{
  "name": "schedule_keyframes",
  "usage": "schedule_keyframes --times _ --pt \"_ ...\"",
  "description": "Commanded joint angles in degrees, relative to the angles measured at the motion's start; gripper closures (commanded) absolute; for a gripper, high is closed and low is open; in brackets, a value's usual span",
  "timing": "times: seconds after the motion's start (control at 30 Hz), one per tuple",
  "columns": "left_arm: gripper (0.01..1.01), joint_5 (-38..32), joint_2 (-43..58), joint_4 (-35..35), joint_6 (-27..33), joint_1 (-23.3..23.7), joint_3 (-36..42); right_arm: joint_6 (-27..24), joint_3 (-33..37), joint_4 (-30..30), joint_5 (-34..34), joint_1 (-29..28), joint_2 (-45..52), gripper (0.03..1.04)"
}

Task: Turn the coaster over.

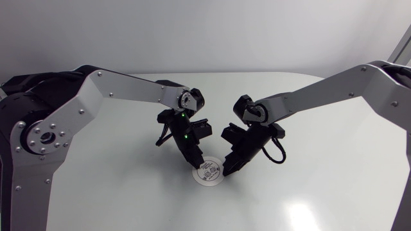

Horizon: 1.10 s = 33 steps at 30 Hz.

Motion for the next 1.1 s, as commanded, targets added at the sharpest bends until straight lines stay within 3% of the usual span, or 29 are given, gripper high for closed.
schedule_keyframes --times 0.0,0.27,0.53,0.6,0.67,0.73,0.8,1.07 --pt "1.005 -0.57 2.30 -1.67 1.55 -2.42 -5.61 -1.53 1.39 -1.18 1.94 -1.07 3.28 1.02" --pt "1.005 1.02 -0.43 -1.41 1.19 -4.18 -8.16 -1.44 8.78 -2.32 1.24 -0.98 8.38 1.02" --pt "1.005 1.19 -2.89 -1.06 0.40 -3.30 -6.75 -0.83 3.50 -2.32 -1.22 -1.95 -2.78 1.02" --pt "1.005 1.19 -3.15 -0.97 0.40 -2.95 -6.40 -0.74 1.92 -2.41 -1.22 -2.65 -5.33 0.83" --pt "1.007 1.19 -3.15 -0.62 0.31 -2.95 -6.40 -0.56 0.87 -2.85 -1.31 -3.44 -5.77 0.44" --pt "1.005 1.19 -2.71 -0.18 0.14 -2.95 -6.40 -0.56 -0.19 -2.41 -1.22 -3.97 -5.51 0.16" --pt "1.005 1.19 -2.27 -0.09 0.05 -2.95 -6.31 -0.48 -0.98 -2.06 -1.22 -4.58 -4.45 0.11" --pt "1.005 1.19 -2.19 0.96 -0.48 -3.48 -6.66 -0.04 -2.12 -0.30 -3.51 -3.88 1.43 0.12"
